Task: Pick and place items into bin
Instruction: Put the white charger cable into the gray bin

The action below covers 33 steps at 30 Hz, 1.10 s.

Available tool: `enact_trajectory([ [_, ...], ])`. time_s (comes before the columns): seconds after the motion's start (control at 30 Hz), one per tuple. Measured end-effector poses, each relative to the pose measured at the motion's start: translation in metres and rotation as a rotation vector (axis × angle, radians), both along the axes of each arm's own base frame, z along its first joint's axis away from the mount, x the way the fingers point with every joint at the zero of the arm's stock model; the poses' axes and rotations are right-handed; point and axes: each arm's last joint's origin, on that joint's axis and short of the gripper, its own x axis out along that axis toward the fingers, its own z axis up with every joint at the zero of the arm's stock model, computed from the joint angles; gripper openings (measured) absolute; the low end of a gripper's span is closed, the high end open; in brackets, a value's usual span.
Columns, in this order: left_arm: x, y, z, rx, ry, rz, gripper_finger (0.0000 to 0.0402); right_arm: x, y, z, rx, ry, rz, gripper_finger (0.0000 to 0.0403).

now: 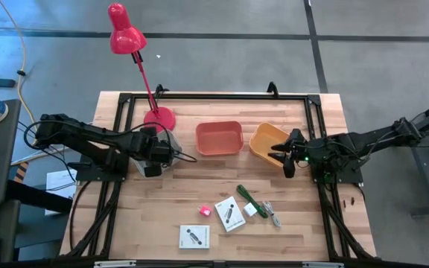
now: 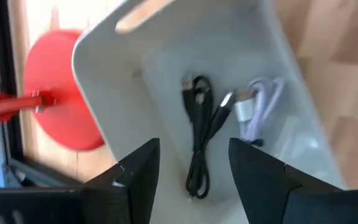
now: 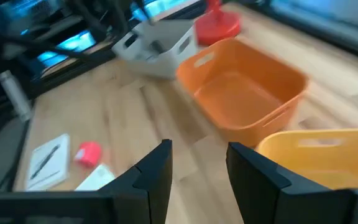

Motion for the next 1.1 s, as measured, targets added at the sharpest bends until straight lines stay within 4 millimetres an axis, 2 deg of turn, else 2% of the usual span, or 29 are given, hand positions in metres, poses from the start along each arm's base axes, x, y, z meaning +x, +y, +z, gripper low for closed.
enact_trajectory([
  [0.33, 0.036, -0.003, 0.052, -0.055, -0.268, -0.259, 0.0146, -0.002, 0.006, -0.005, 0.193, 0.062, 0.158, 0.0142],
  [0.53, 0.045, -0.003, 0.071, -0.015, -0.347, -0.374, 0.0125, -0.009, 0.020, -0.011, 0.357, 0.152, 0.197, 0.0142],
  [0.83, 0.046, -0.004, 0.072, -0.022, -0.337, -0.470, 0.0117, -0.007, 0.069, -0.023, 0.420, 0.184, 0.190, 0.0142],
  [1.1, 0.048, -0.004, 0.073, -0.015, -0.354, -0.470, 0.0122, 0.000, 0.120, -0.062, 0.476, 0.306, 0.117, 0.0142],
])
